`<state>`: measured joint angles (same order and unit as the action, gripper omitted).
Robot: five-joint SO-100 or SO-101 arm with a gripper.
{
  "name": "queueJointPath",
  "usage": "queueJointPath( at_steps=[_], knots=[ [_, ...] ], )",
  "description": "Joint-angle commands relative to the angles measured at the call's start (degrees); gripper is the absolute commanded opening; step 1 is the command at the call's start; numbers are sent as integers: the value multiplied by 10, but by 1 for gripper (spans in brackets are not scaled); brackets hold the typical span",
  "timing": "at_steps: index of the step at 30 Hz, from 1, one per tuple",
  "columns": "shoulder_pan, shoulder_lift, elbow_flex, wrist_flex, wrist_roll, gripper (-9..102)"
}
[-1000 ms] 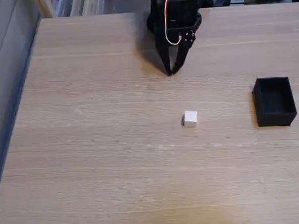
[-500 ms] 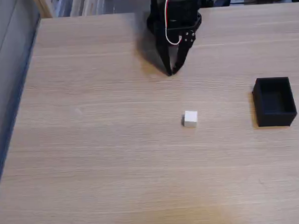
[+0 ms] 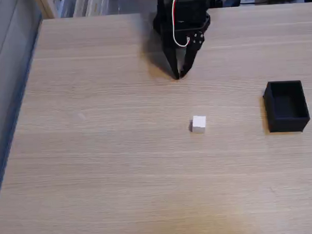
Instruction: Pick a white block and place it in the black box.
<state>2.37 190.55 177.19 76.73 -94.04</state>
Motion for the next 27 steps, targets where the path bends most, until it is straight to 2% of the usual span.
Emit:
queueJointPath(
  at_steps=[1,19,27],
  knots=[
    [-6,4,9,1,-5,0],
    [-29,-37,-47,-3,22,3],
    [-26,-159,-182,-16,76,20]
  ],
)
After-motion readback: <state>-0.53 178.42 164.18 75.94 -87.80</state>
